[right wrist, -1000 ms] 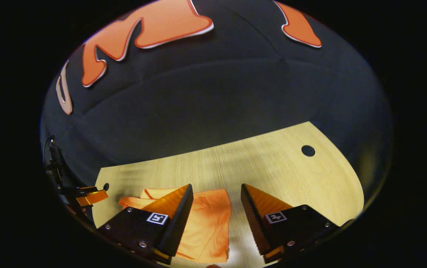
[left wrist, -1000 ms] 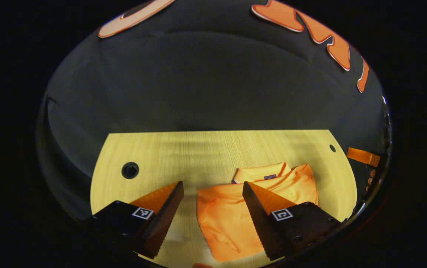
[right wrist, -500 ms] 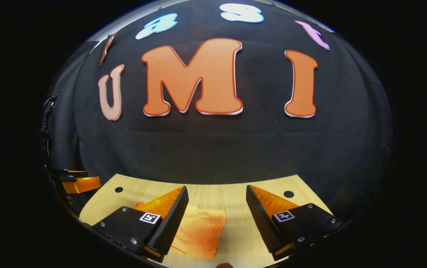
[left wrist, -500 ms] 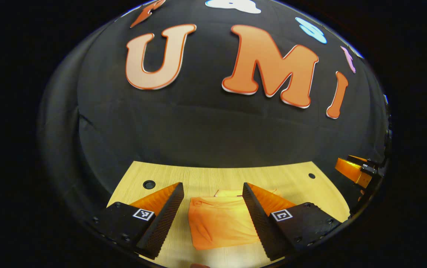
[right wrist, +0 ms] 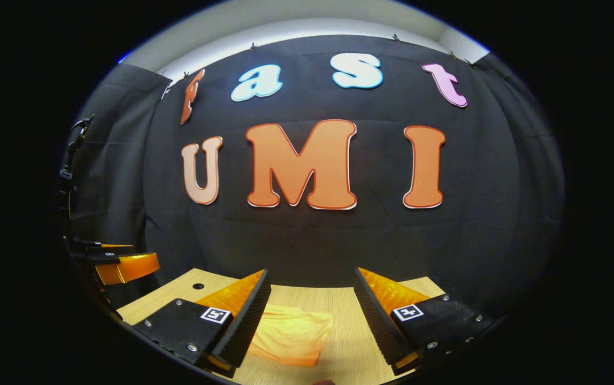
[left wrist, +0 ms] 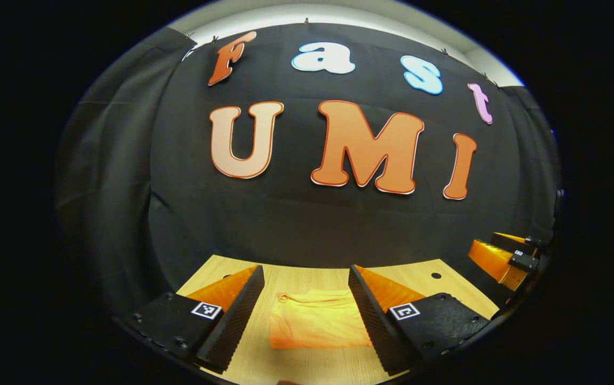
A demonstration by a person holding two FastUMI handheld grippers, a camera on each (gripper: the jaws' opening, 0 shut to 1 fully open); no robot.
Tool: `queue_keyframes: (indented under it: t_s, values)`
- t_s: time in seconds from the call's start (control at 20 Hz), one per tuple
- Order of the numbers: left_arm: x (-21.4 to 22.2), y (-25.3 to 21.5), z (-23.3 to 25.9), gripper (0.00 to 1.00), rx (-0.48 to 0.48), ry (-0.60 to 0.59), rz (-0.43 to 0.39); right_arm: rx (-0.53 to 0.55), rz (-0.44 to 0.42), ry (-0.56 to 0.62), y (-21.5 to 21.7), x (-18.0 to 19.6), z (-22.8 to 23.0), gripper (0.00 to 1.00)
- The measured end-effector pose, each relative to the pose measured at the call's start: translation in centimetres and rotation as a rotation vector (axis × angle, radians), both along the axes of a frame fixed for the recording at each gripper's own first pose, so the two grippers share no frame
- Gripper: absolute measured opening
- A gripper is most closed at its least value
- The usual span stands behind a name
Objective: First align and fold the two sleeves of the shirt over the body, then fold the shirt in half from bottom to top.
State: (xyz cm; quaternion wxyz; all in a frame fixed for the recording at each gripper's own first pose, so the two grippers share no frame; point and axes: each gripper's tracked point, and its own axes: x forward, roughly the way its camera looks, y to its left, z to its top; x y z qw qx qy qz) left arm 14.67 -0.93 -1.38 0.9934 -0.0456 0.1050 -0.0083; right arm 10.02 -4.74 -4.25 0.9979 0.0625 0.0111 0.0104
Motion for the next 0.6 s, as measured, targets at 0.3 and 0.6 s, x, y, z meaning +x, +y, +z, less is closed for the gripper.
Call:
queue_keyframes:
  t_s: [0.3, 0.6]
  values:
    - [-5.1, -1.3, 2.5, 0.98, 0.055, -0.125, 0.042, -0.024, 0.014, -0.085, 0.2, -3.9, 3.5, 0.95]
    - [-8.6, -1.7, 4.4, 0.98, 0.115, -0.218, 0.084, -0.094, 0.086, -0.107, 2.1, -6.0, 3.6, 0.95]
